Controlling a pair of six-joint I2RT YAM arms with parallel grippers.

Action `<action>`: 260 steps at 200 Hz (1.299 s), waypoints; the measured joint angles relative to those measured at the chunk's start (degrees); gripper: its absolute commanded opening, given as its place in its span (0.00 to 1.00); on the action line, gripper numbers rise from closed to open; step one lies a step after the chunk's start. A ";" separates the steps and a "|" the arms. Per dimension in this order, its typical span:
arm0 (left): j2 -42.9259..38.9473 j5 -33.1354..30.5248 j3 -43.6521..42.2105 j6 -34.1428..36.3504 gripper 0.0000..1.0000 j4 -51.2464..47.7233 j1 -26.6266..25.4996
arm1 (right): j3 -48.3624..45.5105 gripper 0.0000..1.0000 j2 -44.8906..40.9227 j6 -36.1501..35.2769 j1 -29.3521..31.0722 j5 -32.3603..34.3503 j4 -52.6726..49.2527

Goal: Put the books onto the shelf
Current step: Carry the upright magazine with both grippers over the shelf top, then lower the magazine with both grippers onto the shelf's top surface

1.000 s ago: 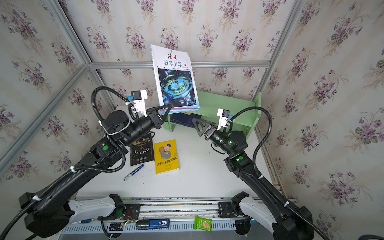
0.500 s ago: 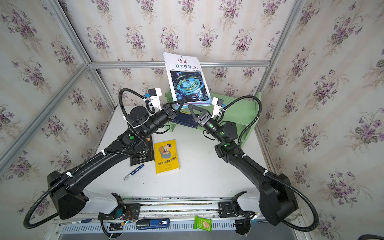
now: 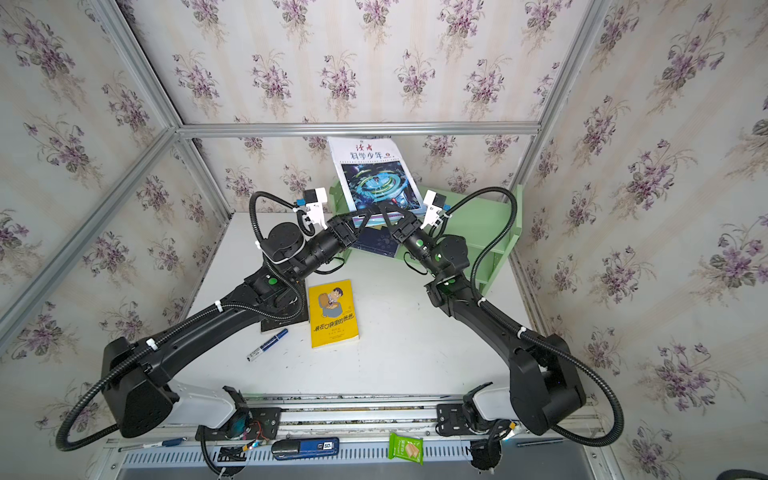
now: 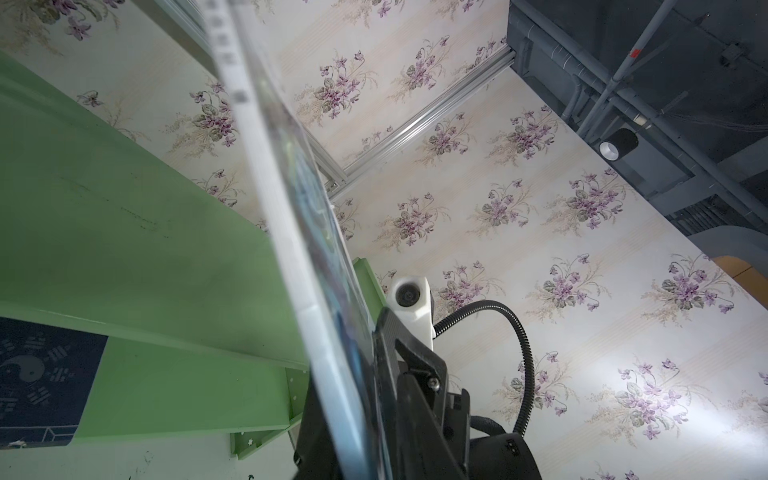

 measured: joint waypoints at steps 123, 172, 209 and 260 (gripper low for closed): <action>-1.90 6.23 -5.53 -0.57 0.78 -5.68 7.85 | 1.36 0.16 -7.37 -4.63 -19.50 -20.37 -31.47; 2.47 13.60 -4.70 -1.27 0.78 -7.87 10.45 | 1.31 0.16 -6.43 -4.04 -25.18 -32.09 -32.22; 8.52 17.99 -0.72 -4.20 0.72 -7.52 11.28 | 1.33 0.15 -3.98 -1.11 -25.49 -38.91 -28.89; 15.69 22.03 1.38 -11.65 0.29 -0.31 11.34 | 2.43 0.18 -2.32 0.17 -25.75 -43.52 -26.23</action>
